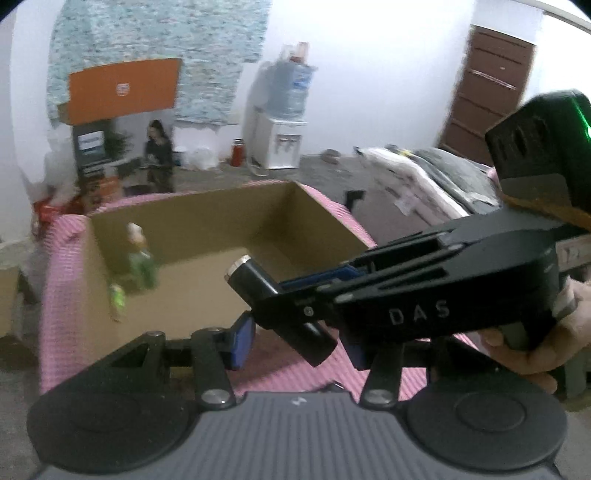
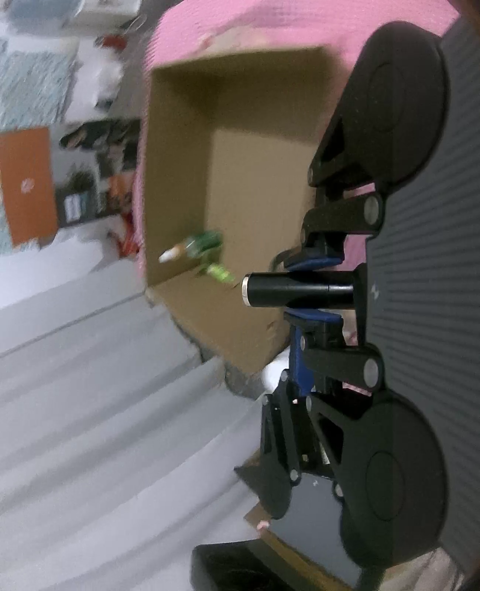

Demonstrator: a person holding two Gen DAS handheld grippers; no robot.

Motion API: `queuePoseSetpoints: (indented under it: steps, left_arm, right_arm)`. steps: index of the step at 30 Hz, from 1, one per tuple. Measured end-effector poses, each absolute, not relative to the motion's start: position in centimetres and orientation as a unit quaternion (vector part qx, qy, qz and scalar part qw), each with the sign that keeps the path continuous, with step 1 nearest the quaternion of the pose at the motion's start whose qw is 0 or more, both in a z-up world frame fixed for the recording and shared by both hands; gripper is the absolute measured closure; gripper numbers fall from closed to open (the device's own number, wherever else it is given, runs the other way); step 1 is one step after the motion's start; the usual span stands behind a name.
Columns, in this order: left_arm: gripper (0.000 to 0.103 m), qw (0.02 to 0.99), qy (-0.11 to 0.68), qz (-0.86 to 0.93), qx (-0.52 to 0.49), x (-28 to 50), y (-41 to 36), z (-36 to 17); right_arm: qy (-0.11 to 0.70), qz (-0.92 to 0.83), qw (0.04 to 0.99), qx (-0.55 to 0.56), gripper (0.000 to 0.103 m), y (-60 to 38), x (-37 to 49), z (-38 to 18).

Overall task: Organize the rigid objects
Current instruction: 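Lift the black cylinder with the right tool and carry it over the box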

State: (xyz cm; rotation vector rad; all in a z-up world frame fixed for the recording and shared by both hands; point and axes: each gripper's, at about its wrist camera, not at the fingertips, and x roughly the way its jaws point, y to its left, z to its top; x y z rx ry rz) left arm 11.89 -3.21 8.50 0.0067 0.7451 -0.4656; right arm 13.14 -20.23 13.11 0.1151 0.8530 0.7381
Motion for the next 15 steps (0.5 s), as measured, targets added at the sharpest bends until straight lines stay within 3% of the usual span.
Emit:
queuePoseSetpoints:
  steps: [7, 15]
  left_arm:
    - [0.051, 0.885, 0.43, -0.177, -0.005, 19.4, 0.6, 8.9]
    - [0.051, 0.856, 0.496, -0.141, 0.018, 24.4, 2.4, 5.1]
  right_arm:
    - [0.446, 0.389, 0.802, 0.086, 0.082, -15.3, 21.8, 12.9]
    - [0.543, 0.376, 0.742, 0.115, 0.082, -11.3, 28.9, 7.0]
